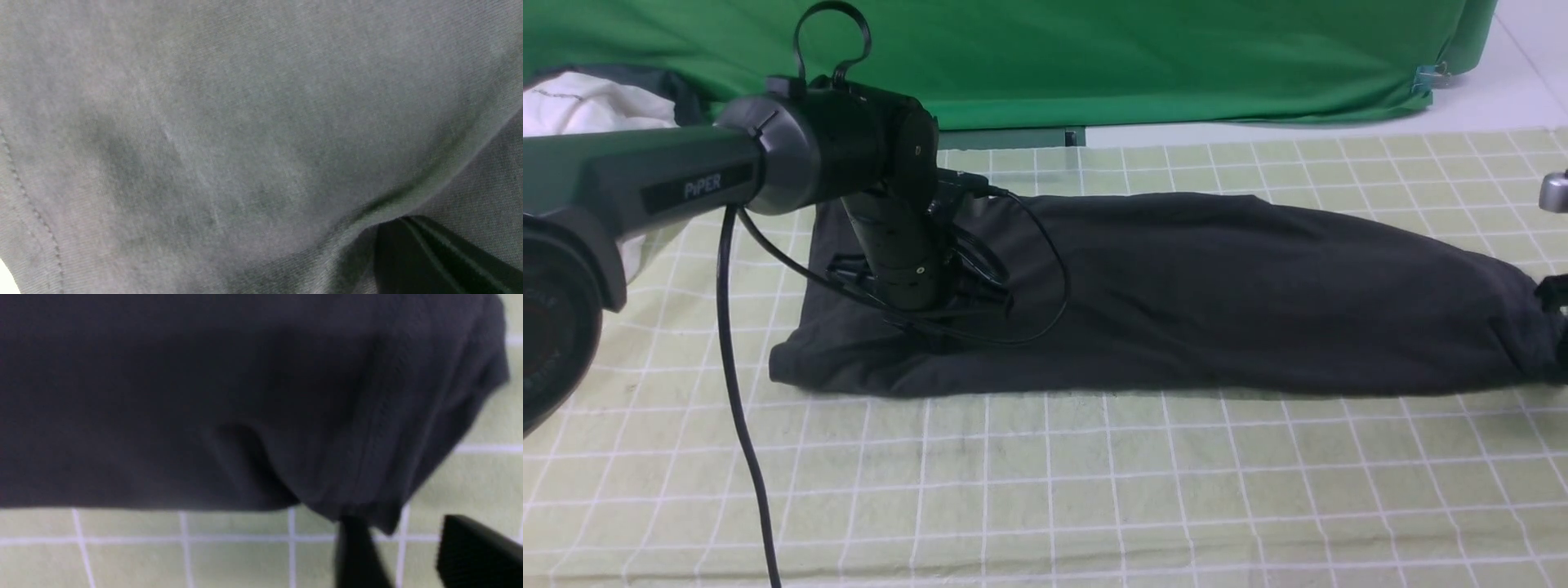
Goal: Fold a long-sleeved shirt over a green coffee tablecloth.
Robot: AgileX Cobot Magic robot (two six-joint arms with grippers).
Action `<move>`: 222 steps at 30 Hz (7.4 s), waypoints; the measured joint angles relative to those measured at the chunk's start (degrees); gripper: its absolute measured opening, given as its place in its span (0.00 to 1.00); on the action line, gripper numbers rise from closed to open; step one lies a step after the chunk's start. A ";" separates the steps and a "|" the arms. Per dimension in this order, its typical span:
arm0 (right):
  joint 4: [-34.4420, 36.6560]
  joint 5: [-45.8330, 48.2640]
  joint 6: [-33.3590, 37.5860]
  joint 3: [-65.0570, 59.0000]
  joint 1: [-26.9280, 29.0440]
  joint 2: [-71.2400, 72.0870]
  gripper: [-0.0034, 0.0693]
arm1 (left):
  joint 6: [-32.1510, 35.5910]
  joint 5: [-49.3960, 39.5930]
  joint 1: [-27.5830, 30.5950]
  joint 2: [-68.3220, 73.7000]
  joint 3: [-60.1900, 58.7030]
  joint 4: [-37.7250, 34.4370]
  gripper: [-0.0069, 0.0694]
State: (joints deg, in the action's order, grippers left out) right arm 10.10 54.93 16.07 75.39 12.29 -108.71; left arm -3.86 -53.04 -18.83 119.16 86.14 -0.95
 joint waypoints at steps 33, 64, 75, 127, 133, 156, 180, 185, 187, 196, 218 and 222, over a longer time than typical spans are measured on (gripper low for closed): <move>-7.90 10.23 3.17 5.87 1.26 -3.52 0.13 | 1.28 0.09 1.33 0.05 -0.05 -2.94 0.11; -2.23 7.41 -7.87 15.44 1.05 -14.31 0.81 | 1.28 -6.14 1.51 -19.42 -0.21 -3.17 0.11; -3.53 9.17 -4.01 17.87 -0.27 -14.15 0.15 | 0.69 -10.32 1.51 -23.14 -0.21 1.36 0.11; 19.72 -8.28 -14.21 40.48 -50.25 -22.45 0.19 | -3.02 -15.19 7.36 -32.09 -0.41 6.82 0.11; 21.27 -9.98 -14.19 40.59 -52.16 -24.05 0.50 | -3.01 -14.82 7.36 -32.09 -0.47 6.56 0.11; -1.38 14.40 -8.64 46.11 -37.63 -8.17 0.04 | 9.07 -5.90 7.36 -22.32 -0.58 -9.93 0.11; -2.11 12.76 -5.06 14.52 -35.13 13.63 0.04 | 19.31 10.30 6.81 -1.70 -0.64 -15.64 0.67; -2.11 12.46 -5.06 14.40 -35.13 13.75 0.04 | 19.31 7.17 6.81 -1.43 -0.64 -15.64 0.58; -2.11 12.32 -5.11 14.33 -35.13 13.75 0.04 | 19.31 6.28 6.81 -1.20 -0.64 -15.43 0.48; -2.06 12.28 -5.11 14.33 -35.13 13.75 0.04 | 19.31 7.62 6.81 -1.21 -0.64 -14.10 0.13; -2.00 11.29 -5.17 14.33 -35.13 13.75 0.05 | 14.24 10.85 6.81 -3.92 -0.12 -4.89 0.14; -2.00 11.25 -5.23 14.33 -35.13 13.75 0.05 | 14.24 10.65 6.81 -3.73 -0.12 -3.80 0.28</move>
State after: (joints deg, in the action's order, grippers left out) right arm 8.10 66.18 10.84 89.72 -22.85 -94.96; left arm 10.38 -42.38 -12.03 115.44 86.02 -4.75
